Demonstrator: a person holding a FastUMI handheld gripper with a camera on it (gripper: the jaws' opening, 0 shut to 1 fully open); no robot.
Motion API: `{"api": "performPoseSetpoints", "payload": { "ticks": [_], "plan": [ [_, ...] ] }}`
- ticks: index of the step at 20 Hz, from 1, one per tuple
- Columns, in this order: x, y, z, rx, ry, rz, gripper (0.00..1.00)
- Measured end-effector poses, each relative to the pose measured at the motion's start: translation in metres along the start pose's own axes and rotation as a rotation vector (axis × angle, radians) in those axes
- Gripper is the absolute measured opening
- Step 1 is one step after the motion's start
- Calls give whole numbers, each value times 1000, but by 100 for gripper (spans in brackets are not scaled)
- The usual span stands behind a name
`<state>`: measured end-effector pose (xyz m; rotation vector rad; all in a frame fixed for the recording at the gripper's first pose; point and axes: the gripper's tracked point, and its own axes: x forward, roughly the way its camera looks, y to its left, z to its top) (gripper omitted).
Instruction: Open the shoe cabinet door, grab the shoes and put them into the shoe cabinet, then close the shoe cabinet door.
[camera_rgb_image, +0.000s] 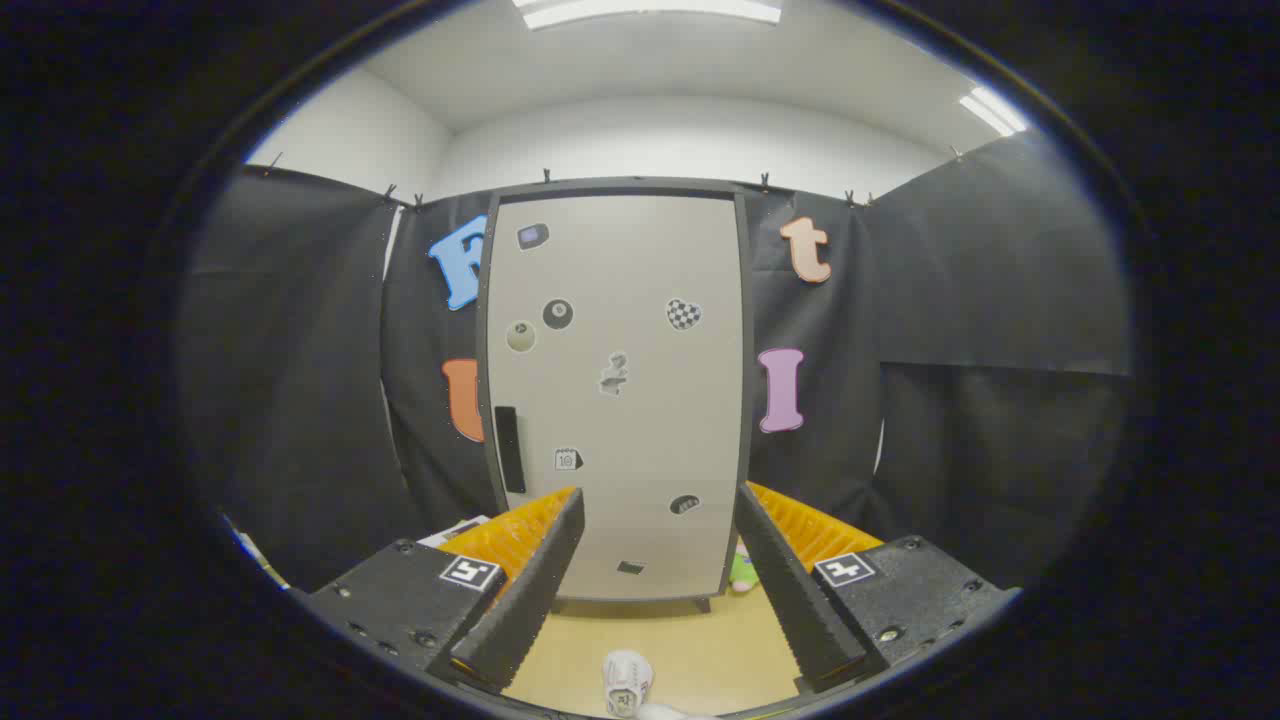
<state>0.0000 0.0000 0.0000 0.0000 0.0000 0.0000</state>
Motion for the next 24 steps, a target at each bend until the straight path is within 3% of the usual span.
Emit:
{"api": "performPoseSetpoints", "payload": {
  "ticks": [16, 24],
  "plan": [
    [-15, 7, 4, -22, -5, -23, 99],
    [29, 51, -17, -37, 24, 42, 99]
  ]
}}
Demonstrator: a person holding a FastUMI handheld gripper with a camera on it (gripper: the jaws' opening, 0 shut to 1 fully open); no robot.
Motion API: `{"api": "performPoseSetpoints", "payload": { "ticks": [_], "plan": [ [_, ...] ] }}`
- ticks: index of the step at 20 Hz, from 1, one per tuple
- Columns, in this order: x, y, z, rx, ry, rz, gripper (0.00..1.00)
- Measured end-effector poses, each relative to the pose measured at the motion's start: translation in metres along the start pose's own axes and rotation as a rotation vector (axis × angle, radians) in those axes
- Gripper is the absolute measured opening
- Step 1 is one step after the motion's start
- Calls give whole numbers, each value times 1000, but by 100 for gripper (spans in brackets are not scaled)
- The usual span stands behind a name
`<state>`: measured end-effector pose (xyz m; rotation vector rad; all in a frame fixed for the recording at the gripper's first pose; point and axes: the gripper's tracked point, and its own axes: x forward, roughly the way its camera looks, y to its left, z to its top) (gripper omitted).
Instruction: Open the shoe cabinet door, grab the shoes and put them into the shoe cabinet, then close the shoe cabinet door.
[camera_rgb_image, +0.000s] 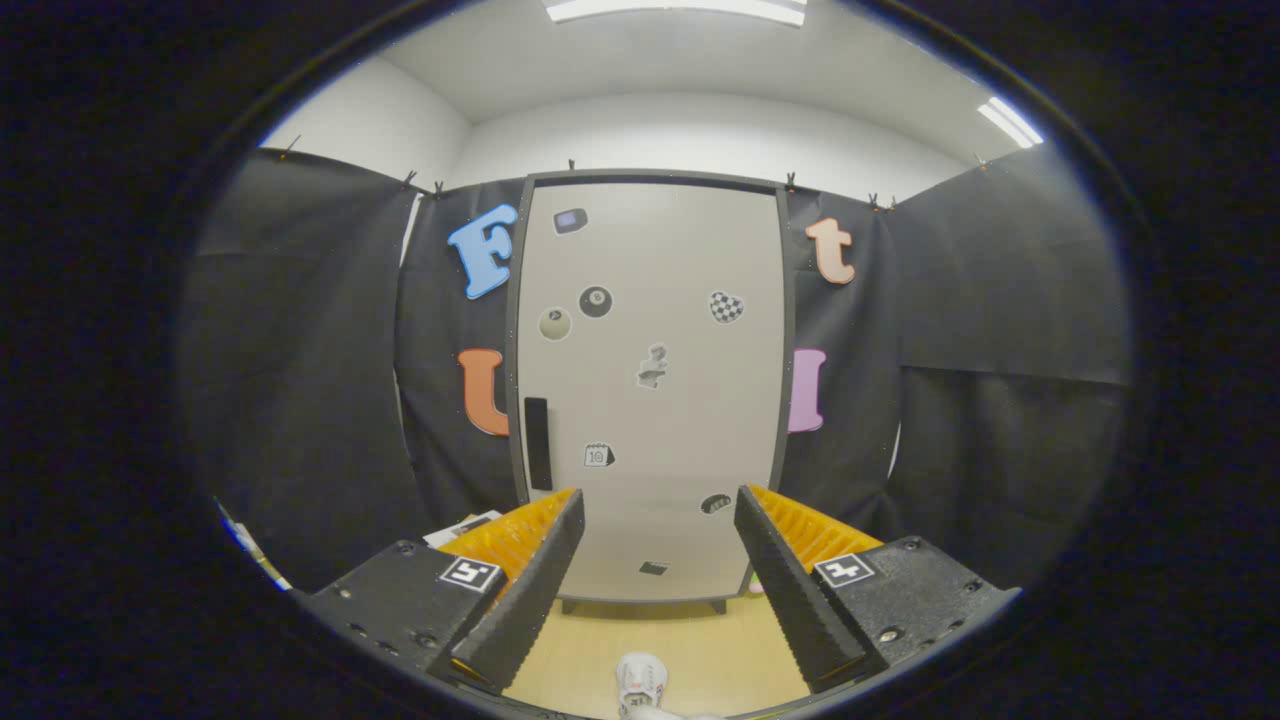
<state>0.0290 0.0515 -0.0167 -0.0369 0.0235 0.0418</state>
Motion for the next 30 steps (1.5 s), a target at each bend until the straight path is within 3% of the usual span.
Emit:
{"api": "performPoseSetpoints", "payload": {
  "ticks": [7, 19, 30],
  "plan": [
    [84, 74, -11, 36, 22, 99, 99],
    [223, 134, -28, 13, 64, 138, 98],
    [253, 137, -36, 84, 112, 98, 52]
  ]
}}
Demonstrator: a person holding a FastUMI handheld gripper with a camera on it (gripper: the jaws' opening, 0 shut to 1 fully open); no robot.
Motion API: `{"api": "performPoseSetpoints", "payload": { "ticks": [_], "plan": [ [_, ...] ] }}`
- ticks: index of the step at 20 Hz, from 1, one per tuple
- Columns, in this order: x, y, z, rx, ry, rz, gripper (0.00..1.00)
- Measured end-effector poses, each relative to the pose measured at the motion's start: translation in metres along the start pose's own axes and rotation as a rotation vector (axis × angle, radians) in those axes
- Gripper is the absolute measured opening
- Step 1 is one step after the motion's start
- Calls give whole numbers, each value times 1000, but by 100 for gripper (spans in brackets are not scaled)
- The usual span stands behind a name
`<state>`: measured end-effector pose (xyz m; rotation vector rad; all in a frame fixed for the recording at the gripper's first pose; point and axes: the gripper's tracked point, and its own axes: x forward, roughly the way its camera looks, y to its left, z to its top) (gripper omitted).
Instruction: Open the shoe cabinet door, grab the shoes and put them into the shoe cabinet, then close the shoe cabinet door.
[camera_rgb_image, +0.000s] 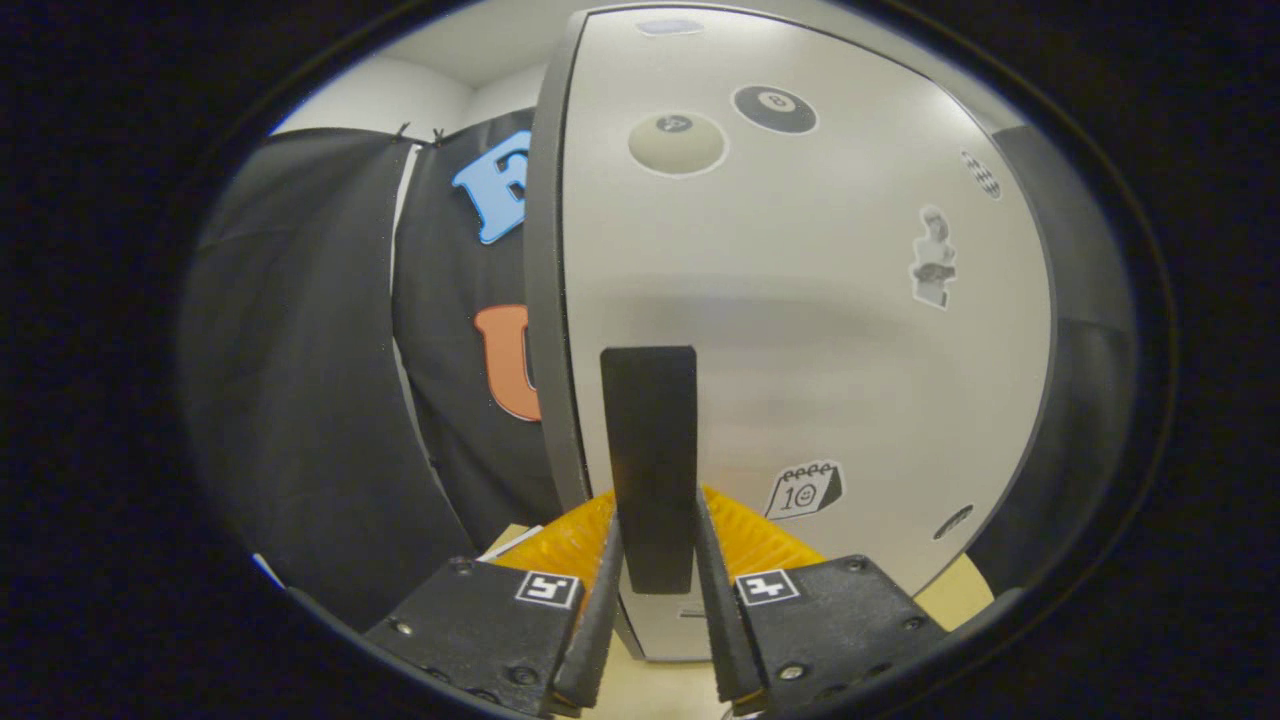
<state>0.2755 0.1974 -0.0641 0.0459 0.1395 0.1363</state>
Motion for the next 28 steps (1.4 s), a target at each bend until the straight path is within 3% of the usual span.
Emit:
{"api": "performPoseSetpoints", "payload": {
  "ticks": [2, 12, 23, 28],
  "plan": [
    [1, -2, -2, -18, -2, -13, 40],
    [-15, -3, -6, -19, 31, 20, 31],
    [-146, -44, -23, -22, 30, 76, 29],
    [-180, -64, -28, -5, 37, 88, 28]
  ]
}}
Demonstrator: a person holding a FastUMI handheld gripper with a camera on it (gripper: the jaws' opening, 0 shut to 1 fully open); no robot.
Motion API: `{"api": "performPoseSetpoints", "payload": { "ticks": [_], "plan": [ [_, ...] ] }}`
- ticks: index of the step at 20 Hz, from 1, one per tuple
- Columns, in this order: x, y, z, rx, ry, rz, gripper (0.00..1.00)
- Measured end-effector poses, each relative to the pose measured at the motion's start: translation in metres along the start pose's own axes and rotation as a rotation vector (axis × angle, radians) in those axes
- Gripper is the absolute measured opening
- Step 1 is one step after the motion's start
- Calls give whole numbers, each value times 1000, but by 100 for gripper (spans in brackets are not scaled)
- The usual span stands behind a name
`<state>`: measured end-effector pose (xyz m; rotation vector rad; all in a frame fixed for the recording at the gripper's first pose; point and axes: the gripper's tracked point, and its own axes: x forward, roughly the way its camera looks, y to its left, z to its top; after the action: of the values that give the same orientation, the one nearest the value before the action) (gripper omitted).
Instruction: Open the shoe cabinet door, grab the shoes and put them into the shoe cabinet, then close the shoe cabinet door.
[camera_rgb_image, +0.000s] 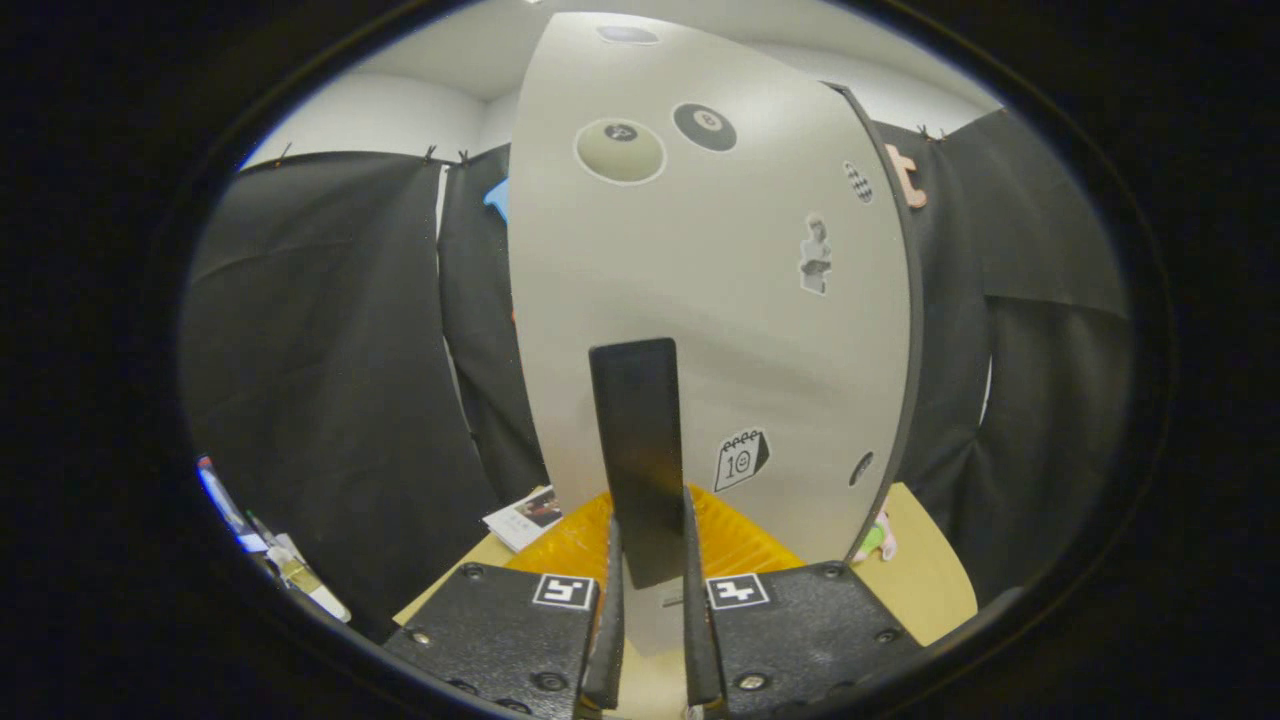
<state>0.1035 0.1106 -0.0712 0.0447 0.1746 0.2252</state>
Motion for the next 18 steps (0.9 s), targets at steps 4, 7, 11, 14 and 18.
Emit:
{"api": "performPoseSetpoints", "payload": {
  "ticks": [4, 7, 11, 14, 18],
  "plan": [
    [-42, -26, -11, 9, -7, 1, 27],
    [-70, -59, -14, 19, -8, 12, 26],
    [-102, -95, -21, 6, -3, 26, 25],
    [-123, -127, -21, 10, 0, 25, 23],
    [-141, -173, -19, 24, -2, 27, 20]
  ]
}}
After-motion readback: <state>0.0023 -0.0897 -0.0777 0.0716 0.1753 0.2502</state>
